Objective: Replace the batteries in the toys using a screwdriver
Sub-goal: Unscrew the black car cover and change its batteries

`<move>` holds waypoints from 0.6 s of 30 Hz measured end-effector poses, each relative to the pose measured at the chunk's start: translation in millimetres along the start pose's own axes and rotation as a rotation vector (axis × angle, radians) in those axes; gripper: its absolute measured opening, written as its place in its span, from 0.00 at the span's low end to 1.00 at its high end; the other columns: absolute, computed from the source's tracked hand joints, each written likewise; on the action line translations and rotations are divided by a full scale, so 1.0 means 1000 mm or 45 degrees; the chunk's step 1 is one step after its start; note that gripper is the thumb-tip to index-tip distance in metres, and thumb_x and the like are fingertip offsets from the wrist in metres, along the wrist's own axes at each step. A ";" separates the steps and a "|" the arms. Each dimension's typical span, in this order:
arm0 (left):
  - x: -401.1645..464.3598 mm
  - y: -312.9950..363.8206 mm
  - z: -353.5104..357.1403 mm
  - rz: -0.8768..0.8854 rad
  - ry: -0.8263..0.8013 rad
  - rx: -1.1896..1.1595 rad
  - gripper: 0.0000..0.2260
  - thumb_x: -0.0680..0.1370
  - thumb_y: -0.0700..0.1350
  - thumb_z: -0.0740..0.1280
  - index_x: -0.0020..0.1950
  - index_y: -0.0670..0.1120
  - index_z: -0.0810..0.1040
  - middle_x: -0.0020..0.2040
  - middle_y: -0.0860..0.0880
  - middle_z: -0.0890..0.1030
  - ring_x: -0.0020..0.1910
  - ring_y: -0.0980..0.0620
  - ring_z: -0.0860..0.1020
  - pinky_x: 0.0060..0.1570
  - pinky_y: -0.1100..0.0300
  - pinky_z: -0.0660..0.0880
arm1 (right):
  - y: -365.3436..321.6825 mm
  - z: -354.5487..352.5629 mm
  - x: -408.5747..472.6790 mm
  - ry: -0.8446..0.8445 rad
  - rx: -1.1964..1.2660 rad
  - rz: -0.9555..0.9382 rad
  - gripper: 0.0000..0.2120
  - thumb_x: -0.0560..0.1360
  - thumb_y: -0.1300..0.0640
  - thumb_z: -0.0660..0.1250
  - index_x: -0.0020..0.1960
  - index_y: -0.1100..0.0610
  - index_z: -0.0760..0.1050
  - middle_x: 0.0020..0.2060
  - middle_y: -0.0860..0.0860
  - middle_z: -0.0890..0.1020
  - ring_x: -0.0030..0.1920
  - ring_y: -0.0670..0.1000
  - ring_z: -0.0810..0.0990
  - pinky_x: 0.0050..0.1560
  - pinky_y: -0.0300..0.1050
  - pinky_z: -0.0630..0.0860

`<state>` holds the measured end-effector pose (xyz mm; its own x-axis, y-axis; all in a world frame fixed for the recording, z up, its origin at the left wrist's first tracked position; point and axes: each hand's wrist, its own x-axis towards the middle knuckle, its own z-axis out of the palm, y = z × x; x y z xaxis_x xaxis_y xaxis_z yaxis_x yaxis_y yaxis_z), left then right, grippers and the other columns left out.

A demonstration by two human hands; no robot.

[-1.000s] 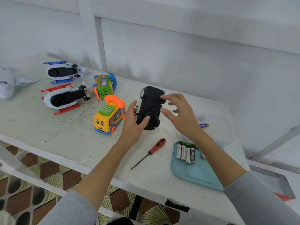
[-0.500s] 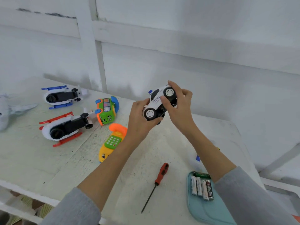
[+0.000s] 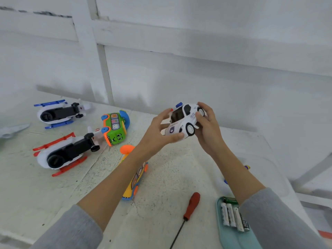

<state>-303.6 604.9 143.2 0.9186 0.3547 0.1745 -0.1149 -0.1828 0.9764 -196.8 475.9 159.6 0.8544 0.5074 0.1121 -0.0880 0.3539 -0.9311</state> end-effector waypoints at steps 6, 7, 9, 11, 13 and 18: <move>0.020 0.000 -0.006 -0.161 -0.084 0.148 0.36 0.68 0.42 0.78 0.72 0.47 0.66 0.55 0.54 0.78 0.51 0.59 0.78 0.48 0.65 0.77 | 0.007 -0.006 0.013 0.032 -0.173 0.029 0.14 0.80 0.63 0.56 0.64 0.54 0.69 0.62 0.57 0.74 0.58 0.54 0.76 0.46 0.43 0.80; 0.024 -0.002 -0.007 -0.147 -0.076 0.202 0.35 0.66 0.43 0.79 0.70 0.48 0.68 0.54 0.55 0.78 0.51 0.59 0.78 0.49 0.64 0.78 | 0.007 -0.006 0.016 0.052 -0.250 0.042 0.13 0.80 0.61 0.56 0.64 0.55 0.69 0.62 0.56 0.74 0.58 0.54 0.76 0.48 0.43 0.79; 0.032 -0.009 -0.011 -0.151 -0.058 0.300 0.37 0.61 0.48 0.81 0.67 0.48 0.70 0.58 0.53 0.78 0.54 0.55 0.77 0.54 0.56 0.78 | 0.007 -0.004 0.021 0.006 -0.416 0.069 0.12 0.79 0.56 0.59 0.61 0.57 0.72 0.59 0.57 0.76 0.57 0.53 0.77 0.50 0.43 0.79; 0.039 -0.016 -0.016 -0.176 -0.064 0.365 0.38 0.61 0.47 0.82 0.68 0.47 0.70 0.59 0.52 0.77 0.57 0.52 0.77 0.58 0.51 0.77 | 0.009 -0.002 0.024 -0.086 -0.597 0.102 0.05 0.77 0.54 0.64 0.52 0.52 0.75 0.54 0.55 0.78 0.52 0.51 0.79 0.49 0.43 0.80; 0.046 -0.021 -0.022 -0.195 -0.109 0.395 0.36 0.64 0.42 0.80 0.69 0.45 0.70 0.62 0.49 0.77 0.57 0.51 0.77 0.58 0.50 0.77 | 0.014 -0.003 0.029 -0.118 -0.681 0.119 0.06 0.75 0.58 0.67 0.50 0.49 0.74 0.50 0.49 0.79 0.51 0.50 0.80 0.48 0.43 0.80; 0.063 -0.027 -0.038 -0.263 -0.219 0.308 0.31 0.67 0.30 0.75 0.68 0.41 0.73 0.62 0.45 0.78 0.54 0.48 0.78 0.47 0.56 0.80 | 0.031 -0.009 0.043 -0.153 -0.803 0.183 0.16 0.76 0.61 0.65 0.63 0.54 0.71 0.53 0.46 0.78 0.51 0.45 0.77 0.43 0.35 0.75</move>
<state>-257.0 666.7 132.8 0.9657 0.2509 -0.0671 0.1535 -0.3427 0.9268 -158.6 501.7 132.8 0.7900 0.6126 -0.0244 0.1517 -0.2338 -0.9604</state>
